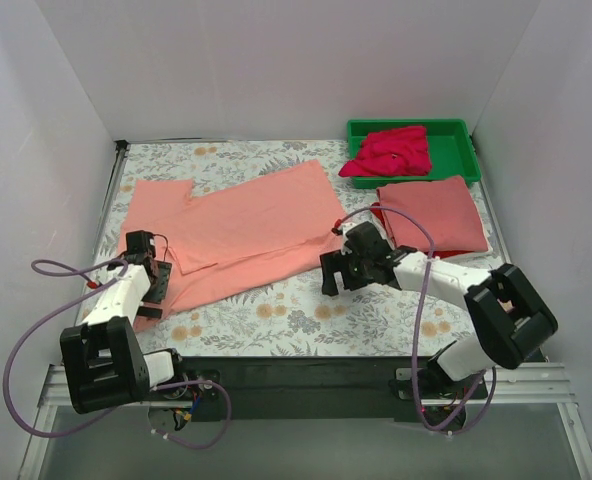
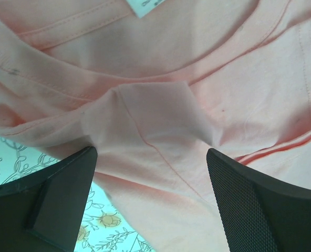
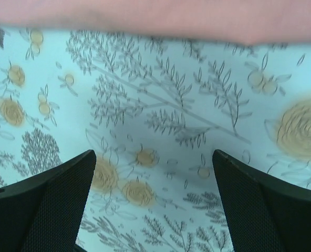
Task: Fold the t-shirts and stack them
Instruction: Fold the tshirt
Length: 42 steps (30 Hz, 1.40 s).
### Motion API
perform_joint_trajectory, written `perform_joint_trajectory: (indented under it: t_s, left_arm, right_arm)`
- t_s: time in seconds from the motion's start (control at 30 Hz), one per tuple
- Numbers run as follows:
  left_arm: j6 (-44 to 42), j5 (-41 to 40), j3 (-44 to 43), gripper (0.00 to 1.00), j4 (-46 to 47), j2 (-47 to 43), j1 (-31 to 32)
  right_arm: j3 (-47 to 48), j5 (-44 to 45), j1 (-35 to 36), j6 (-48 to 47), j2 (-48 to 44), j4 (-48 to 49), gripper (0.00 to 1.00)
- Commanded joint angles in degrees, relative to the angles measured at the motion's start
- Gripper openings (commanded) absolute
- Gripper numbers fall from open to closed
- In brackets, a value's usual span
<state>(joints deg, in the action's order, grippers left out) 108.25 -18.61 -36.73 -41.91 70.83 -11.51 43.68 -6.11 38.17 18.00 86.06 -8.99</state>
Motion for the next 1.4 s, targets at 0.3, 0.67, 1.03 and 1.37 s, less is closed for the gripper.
perform_joint_trajectory:
  t_s: [0.3,0.67,1.03,1.37]
  left_arm:
    - [-0.57,2.69,-9.40,0.86,-7.48,-3.94,-0.27]
    - [-9.63,17.72,-6.87,0.93,-0.37,-8.95,-0.18]
    - [-12.97,23.00,-1.33,0.95,5.52,-10.01,1.05]
    - [-13.41,24.85,1.22,0.97,8.68,-10.01,3.24]
  right_arm:
    - [7.88,5.06,0.16,-2.26,-6.11,-4.10,0.98]
    - [28.39,0.75,-4.95,-6.05,20.19,-5.16,0.98]
    - [1.96,0.22,-4.86,1.85,11.07,0.37,0.98]
    - [-15.72,-0.74,-4.78,7.05,-8.17,0.91,0.98]
